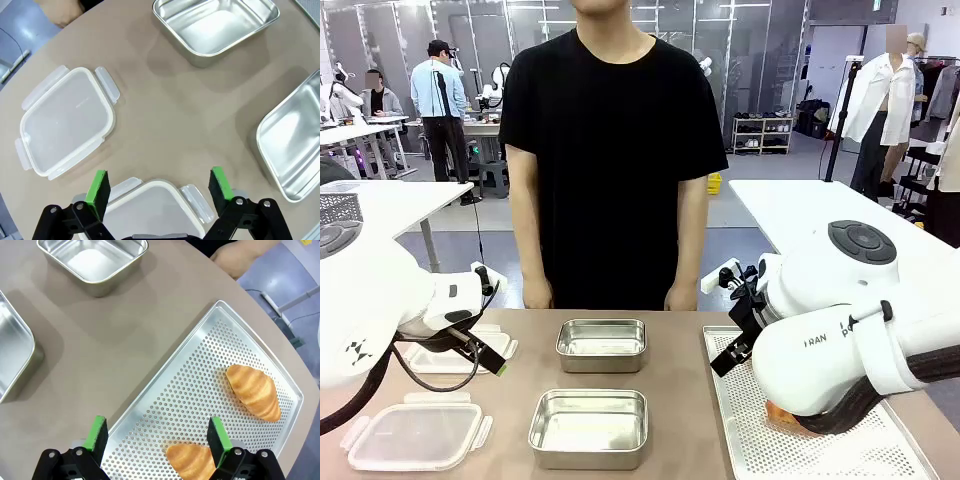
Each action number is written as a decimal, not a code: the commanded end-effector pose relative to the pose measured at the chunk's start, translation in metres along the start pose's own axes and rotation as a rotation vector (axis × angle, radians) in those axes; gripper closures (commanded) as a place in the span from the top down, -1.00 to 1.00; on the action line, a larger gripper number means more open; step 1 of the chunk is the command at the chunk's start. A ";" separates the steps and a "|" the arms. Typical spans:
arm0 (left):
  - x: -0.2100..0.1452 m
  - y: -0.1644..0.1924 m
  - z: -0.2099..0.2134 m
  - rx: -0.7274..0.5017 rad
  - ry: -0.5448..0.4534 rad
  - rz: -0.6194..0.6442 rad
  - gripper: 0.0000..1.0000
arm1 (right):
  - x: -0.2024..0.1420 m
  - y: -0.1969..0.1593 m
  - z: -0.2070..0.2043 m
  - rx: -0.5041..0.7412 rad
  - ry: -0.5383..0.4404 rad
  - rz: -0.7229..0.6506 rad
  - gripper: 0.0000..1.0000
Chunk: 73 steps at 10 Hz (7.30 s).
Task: Place the bread into the airtight container.
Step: Pick up a Butter Roll and place it into an empty Airtight Container.
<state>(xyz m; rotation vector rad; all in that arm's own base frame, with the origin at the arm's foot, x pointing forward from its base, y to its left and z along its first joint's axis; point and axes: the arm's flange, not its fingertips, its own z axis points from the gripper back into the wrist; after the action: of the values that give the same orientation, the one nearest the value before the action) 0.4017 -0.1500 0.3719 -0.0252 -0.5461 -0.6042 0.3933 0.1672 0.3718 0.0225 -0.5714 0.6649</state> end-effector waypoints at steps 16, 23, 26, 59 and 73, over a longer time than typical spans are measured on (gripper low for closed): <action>0.094 0.112 0.343 -0.074 -0.095 0.082 1.00 | 0.018 -0.118 0.313 0.068 -0.206 0.001 1.00; 0.046 0.108 0.487 0.034 -0.203 0.157 1.00 | -0.057 -0.123 0.470 -0.014 -0.199 -0.021 1.00; 0.027 0.086 0.485 0.042 -0.256 0.101 1.00 | -0.045 -0.129 0.474 -0.003 -0.190 -0.081 1.00; 0.036 0.095 0.495 0.035 -0.230 0.127 1.00 | -0.022 -0.101 0.023 0.290 0.304 0.775 1.00; 0.036 0.095 0.495 0.035 -0.230 0.127 1.00 | -0.039 -0.111 -0.022 0.282 0.354 0.718 1.00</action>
<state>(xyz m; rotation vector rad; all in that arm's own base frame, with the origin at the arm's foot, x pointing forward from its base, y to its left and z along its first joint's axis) 0.2409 -0.0030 0.8238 -0.0956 -0.7816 -0.4680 0.4365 0.0635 0.3586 -0.0329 -0.1052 1.4170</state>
